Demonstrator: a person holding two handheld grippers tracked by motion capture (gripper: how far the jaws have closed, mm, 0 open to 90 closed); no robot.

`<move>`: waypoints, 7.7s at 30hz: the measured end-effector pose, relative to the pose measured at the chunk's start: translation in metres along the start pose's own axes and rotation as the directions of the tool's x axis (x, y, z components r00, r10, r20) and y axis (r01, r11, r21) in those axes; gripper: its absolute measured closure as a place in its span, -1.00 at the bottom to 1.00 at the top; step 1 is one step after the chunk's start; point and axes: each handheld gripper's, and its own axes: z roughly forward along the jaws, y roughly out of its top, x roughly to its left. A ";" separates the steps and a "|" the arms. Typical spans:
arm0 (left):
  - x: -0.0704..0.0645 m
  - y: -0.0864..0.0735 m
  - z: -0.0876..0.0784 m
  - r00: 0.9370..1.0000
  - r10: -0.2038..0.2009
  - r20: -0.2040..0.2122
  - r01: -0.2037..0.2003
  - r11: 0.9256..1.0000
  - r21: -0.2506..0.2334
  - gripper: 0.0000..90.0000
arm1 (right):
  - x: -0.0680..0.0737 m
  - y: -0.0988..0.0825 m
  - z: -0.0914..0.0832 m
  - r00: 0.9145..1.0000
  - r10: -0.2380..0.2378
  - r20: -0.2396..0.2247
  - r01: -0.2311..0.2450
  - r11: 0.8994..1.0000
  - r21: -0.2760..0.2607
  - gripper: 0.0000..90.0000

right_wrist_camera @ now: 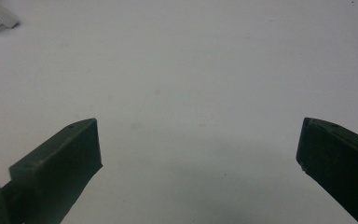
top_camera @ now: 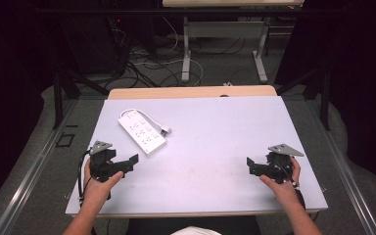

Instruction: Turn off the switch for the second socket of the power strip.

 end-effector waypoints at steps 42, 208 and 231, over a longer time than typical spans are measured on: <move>-0.031 0.080 0.012 0.998 0.058 0.025 -0.059 0.998 0.021 -0.59 | -0.004 0.000 0.000 1.000 0.016 -0.009 -0.016 1.000 -0.002 -1.00; 0.009 0.111 0.163 0.974 -0.151 -0.168 0.202 0.915 0.350 0.77 | -0.007 -0.005 0.014 0.999 0.017 -0.038 -0.015 0.999 0.036 -1.00; 0.010 0.105 0.169 0.976 -0.137 -0.171 0.191 0.916 0.354 0.91 | -0.007 -0.005 0.014 0.999 0.016 -0.048 -0.014 0.999 0.047 -1.00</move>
